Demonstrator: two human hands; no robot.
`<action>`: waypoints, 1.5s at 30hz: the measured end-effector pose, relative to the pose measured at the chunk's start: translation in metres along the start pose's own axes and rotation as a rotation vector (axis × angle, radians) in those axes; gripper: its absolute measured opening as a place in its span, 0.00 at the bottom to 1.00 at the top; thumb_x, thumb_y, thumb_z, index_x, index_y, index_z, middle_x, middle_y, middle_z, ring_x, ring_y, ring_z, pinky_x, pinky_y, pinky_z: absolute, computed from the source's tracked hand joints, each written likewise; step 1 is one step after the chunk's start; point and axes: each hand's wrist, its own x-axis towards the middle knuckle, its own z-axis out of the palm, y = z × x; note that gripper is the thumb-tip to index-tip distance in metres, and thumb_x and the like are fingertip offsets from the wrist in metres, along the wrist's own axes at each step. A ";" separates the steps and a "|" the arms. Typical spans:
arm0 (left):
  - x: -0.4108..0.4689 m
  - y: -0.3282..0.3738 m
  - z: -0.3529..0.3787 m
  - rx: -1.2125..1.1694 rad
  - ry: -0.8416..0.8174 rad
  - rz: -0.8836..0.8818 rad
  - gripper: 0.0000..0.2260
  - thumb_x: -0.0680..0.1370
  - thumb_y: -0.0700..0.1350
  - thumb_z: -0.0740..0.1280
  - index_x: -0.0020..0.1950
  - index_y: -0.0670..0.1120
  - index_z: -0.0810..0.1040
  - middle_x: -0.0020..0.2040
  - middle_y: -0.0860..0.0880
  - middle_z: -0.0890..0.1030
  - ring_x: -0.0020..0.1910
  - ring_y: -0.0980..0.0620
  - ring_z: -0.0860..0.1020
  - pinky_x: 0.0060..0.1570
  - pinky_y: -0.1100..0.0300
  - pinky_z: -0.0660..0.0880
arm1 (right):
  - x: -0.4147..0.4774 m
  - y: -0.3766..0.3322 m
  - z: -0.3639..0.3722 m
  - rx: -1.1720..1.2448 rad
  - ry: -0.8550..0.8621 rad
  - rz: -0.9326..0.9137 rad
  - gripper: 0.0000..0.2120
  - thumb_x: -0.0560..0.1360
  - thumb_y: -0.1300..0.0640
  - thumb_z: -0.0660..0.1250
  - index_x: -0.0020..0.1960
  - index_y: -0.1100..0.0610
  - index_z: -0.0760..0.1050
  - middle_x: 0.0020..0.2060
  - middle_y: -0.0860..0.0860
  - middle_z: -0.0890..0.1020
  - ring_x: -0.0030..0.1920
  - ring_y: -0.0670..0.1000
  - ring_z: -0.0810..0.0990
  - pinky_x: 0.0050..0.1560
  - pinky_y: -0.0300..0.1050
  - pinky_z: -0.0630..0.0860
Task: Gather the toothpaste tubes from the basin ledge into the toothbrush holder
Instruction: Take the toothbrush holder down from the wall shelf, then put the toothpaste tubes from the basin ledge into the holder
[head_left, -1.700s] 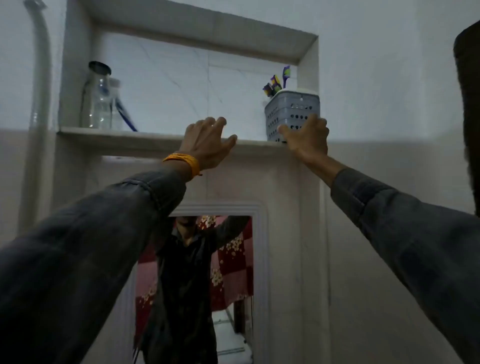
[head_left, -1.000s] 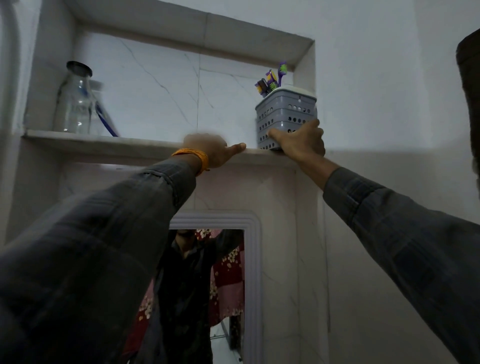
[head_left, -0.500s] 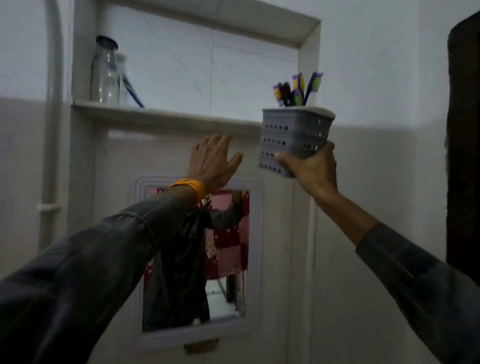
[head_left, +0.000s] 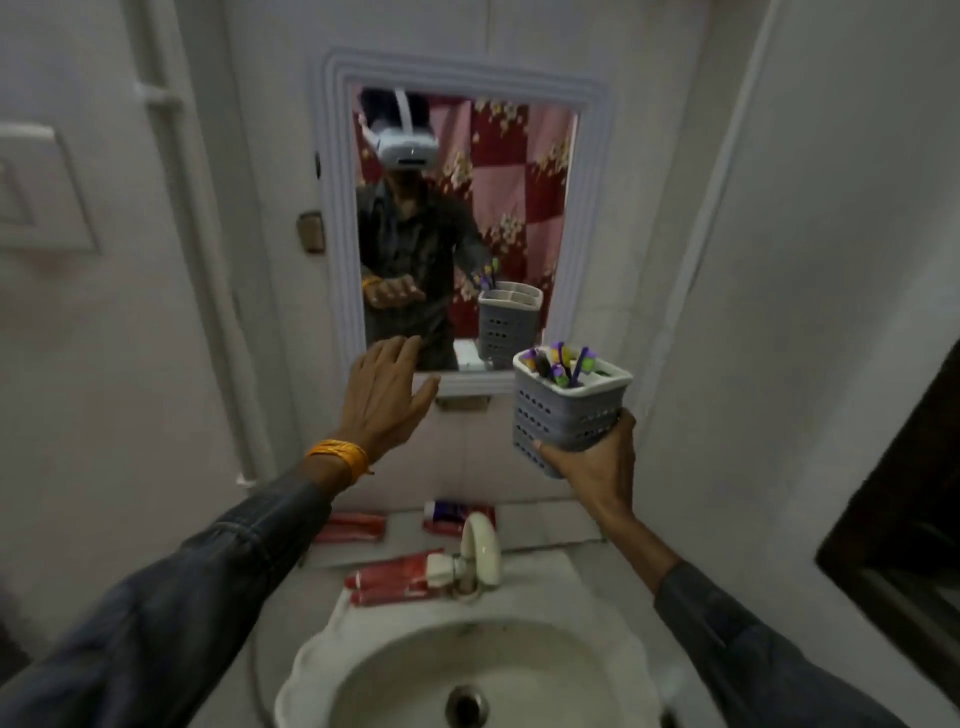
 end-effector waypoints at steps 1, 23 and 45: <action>-0.014 -0.007 0.016 -0.005 -0.055 -0.041 0.32 0.76 0.62 0.51 0.73 0.43 0.67 0.68 0.41 0.74 0.66 0.40 0.71 0.65 0.45 0.68 | -0.009 0.021 0.006 -0.008 -0.014 0.027 0.54 0.58 0.55 0.91 0.76 0.62 0.67 0.70 0.58 0.81 0.68 0.59 0.82 0.61 0.49 0.80; -0.161 -0.090 0.195 0.031 -0.707 -0.401 0.13 0.77 0.48 0.67 0.58 0.43 0.78 0.54 0.41 0.81 0.52 0.40 0.78 0.50 0.49 0.77 | -0.079 0.250 0.056 0.070 -0.199 0.311 0.59 0.55 0.60 0.93 0.80 0.58 0.66 0.72 0.55 0.80 0.71 0.54 0.82 0.69 0.63 0.82; -0.125 -0.103 0.240 0.199 -0.793 -0.191 0.13 0.79 0.52 0.65 0.55 0.43 0.77 0.52 0.42 0.81 0.50 0.43 0.79 0.51 0.50 0.77 | -0.091 0.243 0.072 0.100 -0.075 0.316 0.54 0.60 0.72 0.88 0.79 0.63 0.62 0.73 0.59 0.78 0.73 0.59 0.80 0.73 0.64 0.78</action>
